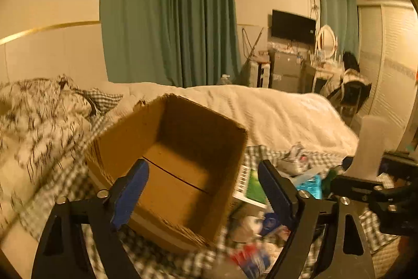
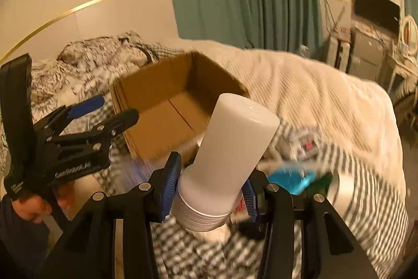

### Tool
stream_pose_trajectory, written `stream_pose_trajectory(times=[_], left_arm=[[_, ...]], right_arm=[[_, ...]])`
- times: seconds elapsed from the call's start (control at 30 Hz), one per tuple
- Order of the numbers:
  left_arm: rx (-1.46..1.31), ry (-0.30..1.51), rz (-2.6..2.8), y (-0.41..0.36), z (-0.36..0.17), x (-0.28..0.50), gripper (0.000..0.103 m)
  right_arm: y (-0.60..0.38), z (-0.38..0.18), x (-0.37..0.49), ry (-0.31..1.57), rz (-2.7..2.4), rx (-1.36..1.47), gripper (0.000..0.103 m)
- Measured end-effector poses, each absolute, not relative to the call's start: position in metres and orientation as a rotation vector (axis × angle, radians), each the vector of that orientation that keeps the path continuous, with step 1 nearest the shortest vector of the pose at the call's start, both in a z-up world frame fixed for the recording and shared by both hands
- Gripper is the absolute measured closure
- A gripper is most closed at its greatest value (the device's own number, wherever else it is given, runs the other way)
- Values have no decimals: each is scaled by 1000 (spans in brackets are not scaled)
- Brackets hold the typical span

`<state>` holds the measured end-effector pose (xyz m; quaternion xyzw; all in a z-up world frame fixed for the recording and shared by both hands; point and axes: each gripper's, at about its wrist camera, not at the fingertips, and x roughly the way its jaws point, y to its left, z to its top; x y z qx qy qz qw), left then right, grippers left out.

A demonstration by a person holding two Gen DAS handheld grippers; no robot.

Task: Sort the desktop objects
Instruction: 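Carry the white cylinder into the cardboard box and open the right tool while left holds the jar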

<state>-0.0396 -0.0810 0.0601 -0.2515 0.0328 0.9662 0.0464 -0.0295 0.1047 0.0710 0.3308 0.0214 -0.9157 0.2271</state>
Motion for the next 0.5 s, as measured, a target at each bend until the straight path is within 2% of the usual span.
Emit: stream_pose_trajectory(times=[0.03,0.2,0.37,0.5], left_arm=[[-785,102,2959,-84,57,-44,26],[-863,-68,2895,-101,22,-51,26],[-874,-40,2923,-106,19,-66,26],[-877,-30,2971,-124,17,-73,26]], right_arm=[[101,72,-33,60,-2520,902,59],[98,52,-41,19,-2503,918,59],[83,37,-62,18,-2449,978,59],[59,46,-87,-1,-2411,965,59]])
